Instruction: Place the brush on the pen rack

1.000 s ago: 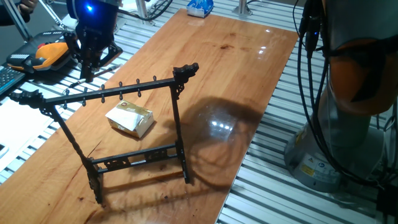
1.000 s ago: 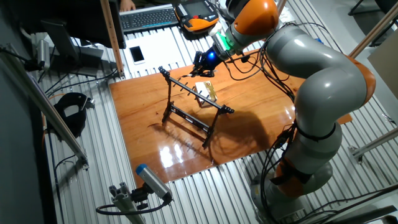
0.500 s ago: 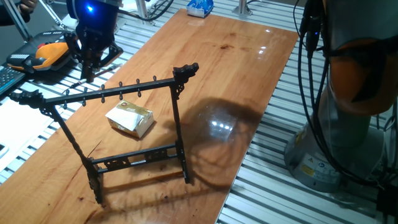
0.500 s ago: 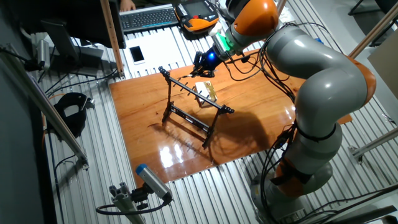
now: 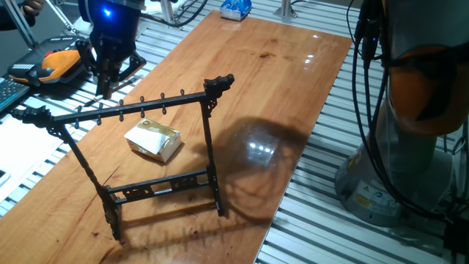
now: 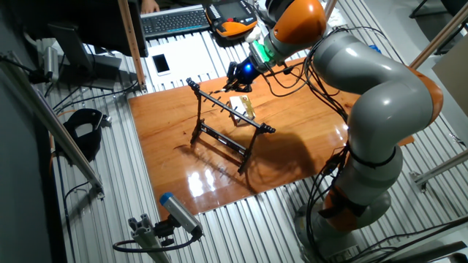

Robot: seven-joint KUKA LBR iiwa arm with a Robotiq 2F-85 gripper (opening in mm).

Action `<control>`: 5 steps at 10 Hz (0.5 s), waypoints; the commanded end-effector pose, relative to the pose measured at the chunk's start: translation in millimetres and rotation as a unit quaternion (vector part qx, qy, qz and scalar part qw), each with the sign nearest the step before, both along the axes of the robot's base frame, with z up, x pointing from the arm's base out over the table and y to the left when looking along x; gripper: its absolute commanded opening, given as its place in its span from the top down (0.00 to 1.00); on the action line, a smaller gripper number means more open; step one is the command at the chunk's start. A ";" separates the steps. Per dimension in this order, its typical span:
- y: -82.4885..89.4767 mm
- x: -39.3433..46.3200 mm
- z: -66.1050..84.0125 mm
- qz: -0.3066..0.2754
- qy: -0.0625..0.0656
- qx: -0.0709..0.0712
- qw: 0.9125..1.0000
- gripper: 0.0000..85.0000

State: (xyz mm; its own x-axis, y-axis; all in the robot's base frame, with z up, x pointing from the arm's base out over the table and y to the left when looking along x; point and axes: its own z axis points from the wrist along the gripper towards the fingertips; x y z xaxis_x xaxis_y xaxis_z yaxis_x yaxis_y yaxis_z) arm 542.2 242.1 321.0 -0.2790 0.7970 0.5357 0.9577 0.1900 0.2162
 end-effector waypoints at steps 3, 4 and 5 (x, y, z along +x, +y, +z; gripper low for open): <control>3.2 -2.1 -2.2 0.003 -0.006 -0.008 1.000 1.00; 5.1 -3.2 -3.7 0.004 -0.009 -0.011 1.000 1.00; 6.8 -4.2 -5.1 0.004 -0.011 -0.014 1.000 1.00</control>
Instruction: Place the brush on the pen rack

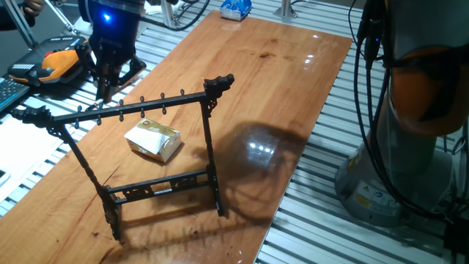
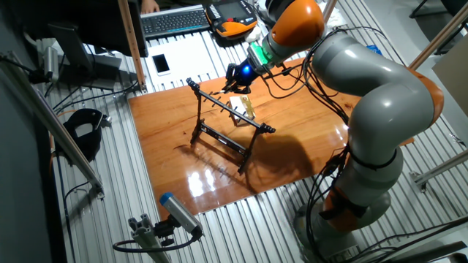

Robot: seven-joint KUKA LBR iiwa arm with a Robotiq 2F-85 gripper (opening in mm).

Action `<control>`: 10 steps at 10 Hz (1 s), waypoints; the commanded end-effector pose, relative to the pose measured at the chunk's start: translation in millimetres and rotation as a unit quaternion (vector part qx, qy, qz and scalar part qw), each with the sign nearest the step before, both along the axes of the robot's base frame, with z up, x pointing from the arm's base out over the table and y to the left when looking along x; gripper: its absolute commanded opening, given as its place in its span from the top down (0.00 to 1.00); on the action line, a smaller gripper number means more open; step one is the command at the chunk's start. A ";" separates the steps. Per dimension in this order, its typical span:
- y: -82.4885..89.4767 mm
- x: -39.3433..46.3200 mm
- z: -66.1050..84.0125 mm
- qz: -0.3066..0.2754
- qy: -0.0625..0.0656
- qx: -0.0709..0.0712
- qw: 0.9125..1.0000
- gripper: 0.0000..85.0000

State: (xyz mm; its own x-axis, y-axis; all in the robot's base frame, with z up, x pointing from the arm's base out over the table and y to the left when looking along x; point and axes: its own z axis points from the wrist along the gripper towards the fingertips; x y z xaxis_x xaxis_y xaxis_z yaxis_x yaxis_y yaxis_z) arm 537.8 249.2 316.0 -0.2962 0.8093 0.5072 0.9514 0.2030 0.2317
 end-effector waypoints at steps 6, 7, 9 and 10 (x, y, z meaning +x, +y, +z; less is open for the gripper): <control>1.1 1.0 -0.8 0.007 -0.010 -0.027 1.000 1.00; 1.0 1.7 -1.6 0.009 -0.011 -0.033 0.999 1.00; 1.6 3.8 -4.9 0.011 -0.009 -0.039 0.999 1.00; 1.7 4.4 -5.9 0.011 -0.006 -0.039 0.999 1.00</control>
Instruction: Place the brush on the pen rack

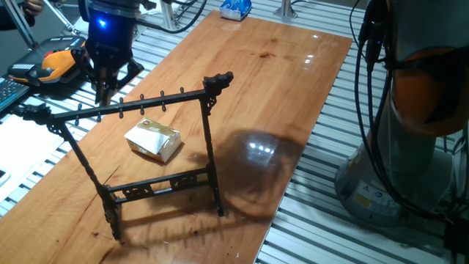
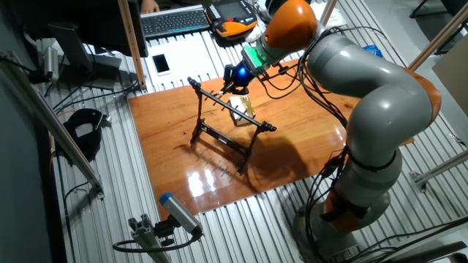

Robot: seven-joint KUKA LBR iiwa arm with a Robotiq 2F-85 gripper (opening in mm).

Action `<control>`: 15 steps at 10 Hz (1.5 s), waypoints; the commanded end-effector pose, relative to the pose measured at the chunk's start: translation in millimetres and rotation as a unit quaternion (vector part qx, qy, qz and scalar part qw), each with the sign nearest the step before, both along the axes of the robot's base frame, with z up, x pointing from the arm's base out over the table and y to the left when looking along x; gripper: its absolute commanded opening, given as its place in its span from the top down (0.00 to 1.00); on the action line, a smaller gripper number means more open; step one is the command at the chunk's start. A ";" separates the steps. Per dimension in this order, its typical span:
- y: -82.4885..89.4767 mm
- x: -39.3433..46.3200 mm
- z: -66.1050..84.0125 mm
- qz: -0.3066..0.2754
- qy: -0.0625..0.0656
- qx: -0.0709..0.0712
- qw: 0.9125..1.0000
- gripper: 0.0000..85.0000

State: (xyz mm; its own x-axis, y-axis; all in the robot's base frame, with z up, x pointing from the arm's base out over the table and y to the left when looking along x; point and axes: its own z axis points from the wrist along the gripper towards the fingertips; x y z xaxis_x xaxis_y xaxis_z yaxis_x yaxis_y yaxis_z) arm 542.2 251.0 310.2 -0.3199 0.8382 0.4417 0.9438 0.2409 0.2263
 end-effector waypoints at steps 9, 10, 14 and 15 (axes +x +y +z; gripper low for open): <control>8.2 -2.6 -3.6 -0.005 0.001 0.002 1.000 1.00; 8.3 -2.7 -3.7 -0.006 0.001 0.002 1.000 1.00; 9.9 -3.5 -4.1 -0.001 0.006 -0.001 1.000 1.00; 10.3 -3.6 -4.0 0.008 0.017 0.001 1.000 1.00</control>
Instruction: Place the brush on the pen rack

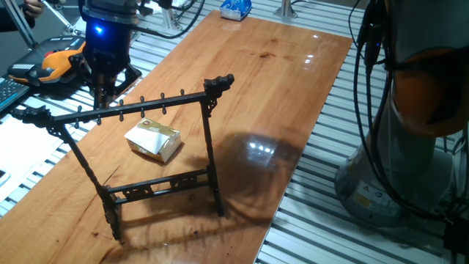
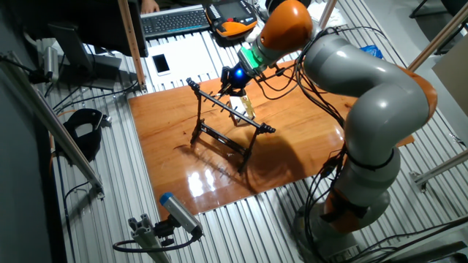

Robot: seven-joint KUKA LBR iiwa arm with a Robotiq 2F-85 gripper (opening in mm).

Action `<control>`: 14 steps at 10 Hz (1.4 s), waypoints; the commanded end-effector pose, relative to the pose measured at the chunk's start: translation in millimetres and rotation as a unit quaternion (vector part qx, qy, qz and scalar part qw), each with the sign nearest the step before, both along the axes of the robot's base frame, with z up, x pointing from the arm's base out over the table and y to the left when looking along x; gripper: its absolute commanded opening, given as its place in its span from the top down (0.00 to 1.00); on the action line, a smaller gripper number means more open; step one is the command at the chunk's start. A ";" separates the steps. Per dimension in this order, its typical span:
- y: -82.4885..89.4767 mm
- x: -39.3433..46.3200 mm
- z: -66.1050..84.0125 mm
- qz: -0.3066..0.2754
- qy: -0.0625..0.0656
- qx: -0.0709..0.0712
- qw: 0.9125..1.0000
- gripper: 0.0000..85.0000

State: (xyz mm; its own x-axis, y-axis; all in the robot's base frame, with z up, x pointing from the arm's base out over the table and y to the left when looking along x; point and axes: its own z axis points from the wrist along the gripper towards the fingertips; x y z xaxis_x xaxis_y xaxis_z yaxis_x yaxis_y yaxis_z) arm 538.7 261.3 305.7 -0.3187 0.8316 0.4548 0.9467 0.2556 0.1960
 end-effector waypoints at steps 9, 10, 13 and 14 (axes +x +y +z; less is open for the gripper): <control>11.0 -7.5 -3.9 0.007 0.021 0.070 0.997 1.00; 11.6 -7.6 -5.1 0.006 0.021 0.075 0.997 1.00; 15.1 -9.8 -9.2 0.008 0.028 0.095 0.995 1.00; 15.5 -9.9 -10.2 0.014 0.036 0.104 0.994 1.00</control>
